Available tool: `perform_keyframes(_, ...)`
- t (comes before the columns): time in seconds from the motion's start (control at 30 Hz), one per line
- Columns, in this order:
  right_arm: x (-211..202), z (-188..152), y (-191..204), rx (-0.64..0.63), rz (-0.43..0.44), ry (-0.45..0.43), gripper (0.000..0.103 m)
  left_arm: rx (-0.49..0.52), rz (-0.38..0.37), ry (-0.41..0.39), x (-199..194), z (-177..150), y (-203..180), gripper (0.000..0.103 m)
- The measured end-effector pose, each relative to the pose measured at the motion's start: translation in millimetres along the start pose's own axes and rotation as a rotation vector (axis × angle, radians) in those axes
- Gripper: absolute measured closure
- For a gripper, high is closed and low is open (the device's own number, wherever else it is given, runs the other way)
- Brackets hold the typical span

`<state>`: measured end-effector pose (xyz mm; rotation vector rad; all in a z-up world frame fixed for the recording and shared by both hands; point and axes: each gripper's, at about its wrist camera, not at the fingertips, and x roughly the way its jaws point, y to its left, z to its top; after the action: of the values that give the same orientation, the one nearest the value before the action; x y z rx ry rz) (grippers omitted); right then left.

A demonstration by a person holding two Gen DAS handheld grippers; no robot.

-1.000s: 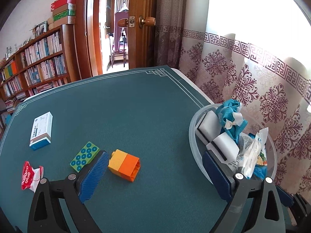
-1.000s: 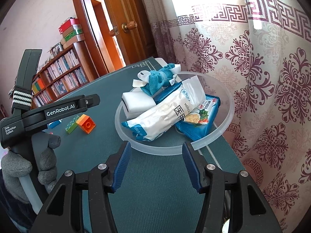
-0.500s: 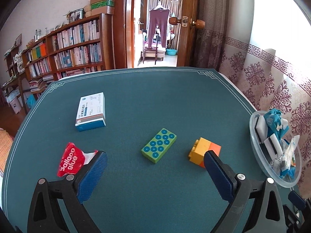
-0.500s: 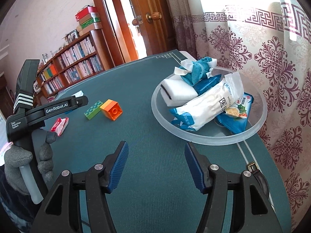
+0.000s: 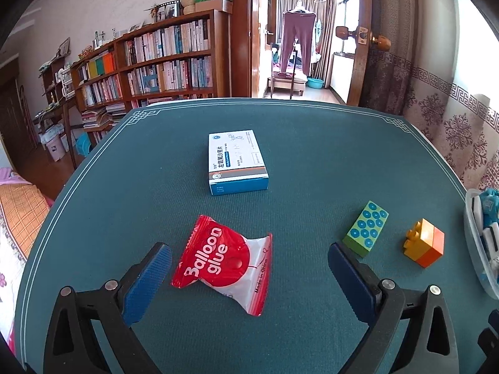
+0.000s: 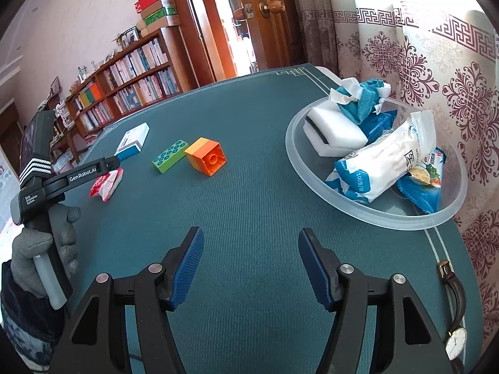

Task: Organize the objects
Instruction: 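Move the left gripper to the red Balloon glue bag and grasp it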

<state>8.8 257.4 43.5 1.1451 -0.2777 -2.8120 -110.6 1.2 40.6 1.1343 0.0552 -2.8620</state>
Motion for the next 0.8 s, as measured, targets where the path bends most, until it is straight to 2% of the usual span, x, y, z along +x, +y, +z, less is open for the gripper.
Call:
perform_keyframes(0.4,20,3,21,-0.037,0.022,0.036,0.038,-0.054,-0.010,0.067,18,-10,21,0.001)
perform_keyframes(0.47,24,4,23,-0.038,0.026,0.042,0.038,-0.067,-0.020,0.077,20,-10,24,0.005)
perform_keyframes(0.6,30,7,27,-0.038,0.034,0.052,0.038,-0.077,-0.040,0.109,25,-12,26,0.025)
perform_keyframes(0.8,38,15,36,-0.052,0.043,0.049,0.038,-0.061,-0.052,0.093,20,-14,23,0.039)
